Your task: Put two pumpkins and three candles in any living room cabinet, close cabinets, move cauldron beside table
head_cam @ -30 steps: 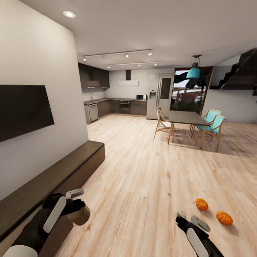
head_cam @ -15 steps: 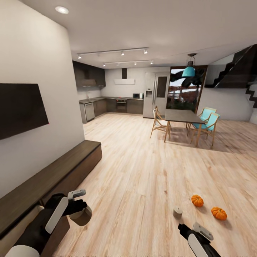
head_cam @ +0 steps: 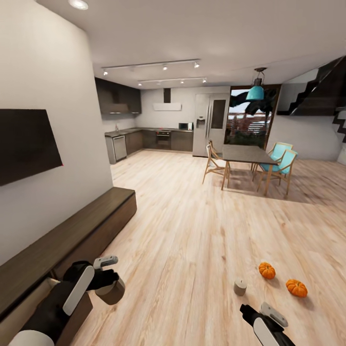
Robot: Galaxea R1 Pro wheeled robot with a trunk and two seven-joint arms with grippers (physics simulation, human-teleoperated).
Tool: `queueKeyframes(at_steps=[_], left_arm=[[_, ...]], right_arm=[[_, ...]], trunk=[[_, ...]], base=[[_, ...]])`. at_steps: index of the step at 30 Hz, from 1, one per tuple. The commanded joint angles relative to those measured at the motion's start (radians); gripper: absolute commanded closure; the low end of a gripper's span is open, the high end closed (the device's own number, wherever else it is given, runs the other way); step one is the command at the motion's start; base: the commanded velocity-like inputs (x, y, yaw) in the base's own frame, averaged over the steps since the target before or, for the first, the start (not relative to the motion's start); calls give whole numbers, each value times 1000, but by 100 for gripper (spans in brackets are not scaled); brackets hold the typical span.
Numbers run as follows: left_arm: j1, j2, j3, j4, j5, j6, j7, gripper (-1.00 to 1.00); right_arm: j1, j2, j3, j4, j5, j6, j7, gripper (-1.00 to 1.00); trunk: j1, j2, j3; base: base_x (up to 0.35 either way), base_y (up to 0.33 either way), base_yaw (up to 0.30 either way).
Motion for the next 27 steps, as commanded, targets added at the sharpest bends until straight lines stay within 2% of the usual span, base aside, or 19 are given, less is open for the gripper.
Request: queueKeyframes(at_steps=[1, 6, 27], left_arm=[[-1, 1, -6, -1, 10, 2, 11, 100], [-1, 2, -17, -1, 9, 1, 11, 100], [-1, 2, -19, -1, 10, 1, 11, 100]], right_arm=[[0, 0, 1, -2, -5, 5, -5, -100], [0, 1, 1, -2, -7, 3, -4, -100], [0, -1, 1, 1, -6, -20, -4, -100]], trunk=[[1, -1, -2], [1, -1, -2], [1, -1, -2]], base=[[297, 0, -69], [313, 0, -209], [321, 0, -274]])
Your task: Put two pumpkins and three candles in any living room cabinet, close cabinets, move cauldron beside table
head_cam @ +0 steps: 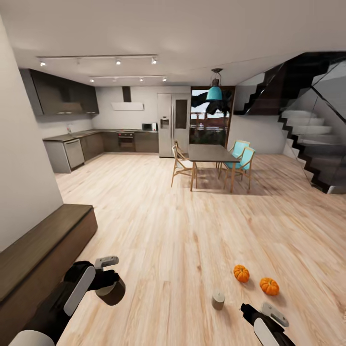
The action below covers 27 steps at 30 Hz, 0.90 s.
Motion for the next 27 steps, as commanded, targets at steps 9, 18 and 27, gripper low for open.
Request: queueKeyframes(at_steps=[9, 18, 27], left_arm=[[-1, 1, -3, -1, 11, 2, 11, 100], [-1, 0, -4, -1, 11, 2, 11, 100], [-1, 0, -4, -1, 11, 2, 11, 100]], right_arm=[[-1, -2, 1, -2, -2, 4, -4, -100], [-1, 1, 11, 5, 11, -24, 2, -100], [-1, 2, 16, 78, 16, -56, 7, -100]], trunk=[[1, -1, -6], [1, -1, -11], [1, -1, -11]], base=[[319, 0, -268], [330, 0, -96], [331, 0, -1]])
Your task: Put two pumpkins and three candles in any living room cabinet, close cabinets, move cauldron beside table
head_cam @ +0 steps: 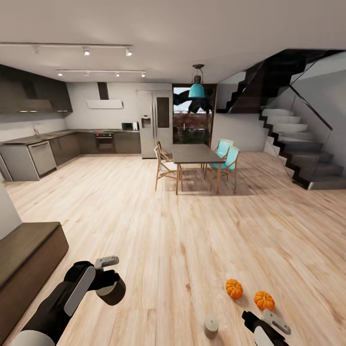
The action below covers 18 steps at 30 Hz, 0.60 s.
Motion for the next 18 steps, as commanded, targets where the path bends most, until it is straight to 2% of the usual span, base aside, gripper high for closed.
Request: queueKeyframes(at_steps=[1, 18], left_arm=[[-1, 1, -3, -1, 10, 1, 11, 100], [-1, 1, -3, -1, 11, 1, 10, 100]], right_arm=[[0, -1, 2, -3, -3, 6, -6, -100], [0, 1, 5, -3, -1, 6, -5, -100]], trunk=[[1, -1, -1], [1, -1, -1]], base=[[331, 0, 0], [323, 0, 0]])
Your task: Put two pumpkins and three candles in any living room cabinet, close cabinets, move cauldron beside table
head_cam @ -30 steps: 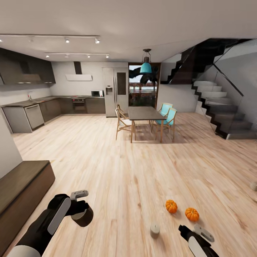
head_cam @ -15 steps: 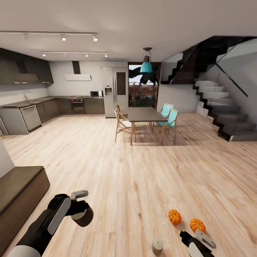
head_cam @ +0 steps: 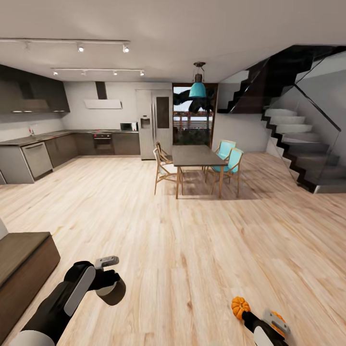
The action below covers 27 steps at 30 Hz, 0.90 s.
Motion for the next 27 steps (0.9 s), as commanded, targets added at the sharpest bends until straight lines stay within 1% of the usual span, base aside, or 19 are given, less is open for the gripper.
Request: queueKeyframes(at_steps=[1, 2, 4, 5, 7, 9, 13, 17, 19, 23, 27], left_arm=[[-1, 1, -3, -1, 11, 1, 10, 100], [-1, 1, -3, -1, 11, 1, 10, 100], [-1, 1, -4, -1, 11, 1, 10, 100], [-1, 1, -4, -1, 11, 1, 10, 100], [-1, 1, -7, -1, 11, 1, 10, 100], [-1, 1, -10, -1, 11, 1, 10, 100], [-1, 1, -12, -1, 12, 1, 10, 100], [-1, 1, -12, -1, 12, 1, 10, 100], [-1, 1, -12, -1, 12, 1, 10, 100], [-1, 1, -12, -1, 15, 1, 10, 100], [-1, 1, -12, -3, 21, 1, 9, 100]], right_arm=[[0, -1, 6, -3, -3, 6, -6, -100], [0, -1, 16, -3, -3, 6, -6, -100], [0, 0, 55, -2, -4, 6, -6, -100], [0, 0, 67, -1, -4, 6, -6, -100], [0, 0, 111, 1, -8, 6, -7, -100], [0, 0, 133, 3, -10, 11, -7, -100], [0, 0, 146, 5, -11, 16, -5, -100], [0, 0, 149, 16, -11, 20, -1, -100], [0, 0, 150, 42, -11, 30, 28, -100], [0, 0, 147, 99, -8, 91, 125, -100], [0, 1, 147, 117, -8, 114, 154, -100]], trunk=[[1, -1, -1], [1, -1, -1], [1, -1, -1], [1, -1, -1], [1, -1, -1], [1, -1, -1], [1, -1, -1], [1, -1, -1], [1, -1, -1], [1, -1, -1], [1, -1, -1]], base=[[313, -5, 0], [312, -26, 0], [312, -63, 0], [308, -90, 0], [291, -145, 0], [271, -203, 0], [260, -220, 0], [262, -148, 0], [265, -112, 0], [129, -59, 0], [21, -10, 0]])
